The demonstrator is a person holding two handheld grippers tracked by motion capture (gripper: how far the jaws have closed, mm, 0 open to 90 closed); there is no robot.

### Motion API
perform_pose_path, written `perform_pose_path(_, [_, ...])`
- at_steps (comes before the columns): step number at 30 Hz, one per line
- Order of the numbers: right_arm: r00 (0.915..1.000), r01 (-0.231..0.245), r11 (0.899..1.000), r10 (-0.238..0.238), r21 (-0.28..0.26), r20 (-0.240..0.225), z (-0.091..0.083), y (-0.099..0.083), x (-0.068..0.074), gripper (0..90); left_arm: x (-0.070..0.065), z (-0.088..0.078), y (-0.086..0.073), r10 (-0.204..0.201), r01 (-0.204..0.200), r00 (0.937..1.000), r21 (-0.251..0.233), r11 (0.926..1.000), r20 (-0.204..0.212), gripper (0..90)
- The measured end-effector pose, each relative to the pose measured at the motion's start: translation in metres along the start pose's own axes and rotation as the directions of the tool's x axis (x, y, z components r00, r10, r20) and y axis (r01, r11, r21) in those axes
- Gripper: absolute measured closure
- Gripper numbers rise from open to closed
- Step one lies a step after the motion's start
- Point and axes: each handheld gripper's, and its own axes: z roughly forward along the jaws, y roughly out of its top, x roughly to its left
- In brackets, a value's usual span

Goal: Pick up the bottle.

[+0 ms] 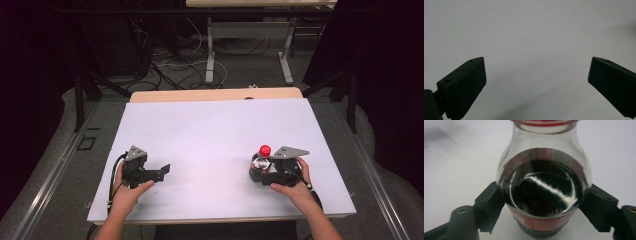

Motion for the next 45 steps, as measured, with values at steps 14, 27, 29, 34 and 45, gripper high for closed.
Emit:
perform_pose_path(14, [0.998,0.037,0.999,-0.036,-0.007,0.051,0.0,0.003,0.007,28.6,0.0,-0.004,-0.002,-0.002,0.002,0.9999,-0.005,1.0,-0.013,2.0])
perform_pose_path(27, [0.9986,0.05,0.999,-0.05,-0.013,0.014,0.007,0.009,0.02,28.9,-0.004,-0.003,-0.003,0.0,0.0,1.0,-0.006,1.0,-0.008,2.0])
perform_pose_path(29, [0.9984,0.056,0.998,-0.056,-0.014,0.003,0.008,0.011,0.023,28.9,-0.005,-0.003,-0.003,0.003,-0.004,0.9999,-0.011,0.9999,-0.011,2.0])
perform_pose_path(34, [0.9967,0.078,0.997,-0.079,-0.03,-0.019,0.01,0.016,0.033,28.9,-0.01,-0.003,-0.001,0.01,-0.01,0.9999,-0.006,0.9999,0.002,2.0])
perform_pose_path(45, [0.9905,0.115,0.993,-0.116,-0.012,-0.074,0.014,0.025,0.052,28.9,-0.032,-0.008,0.01,0.054,-0.053,0.9975,-0.032,0.9981,0.044,2.0])
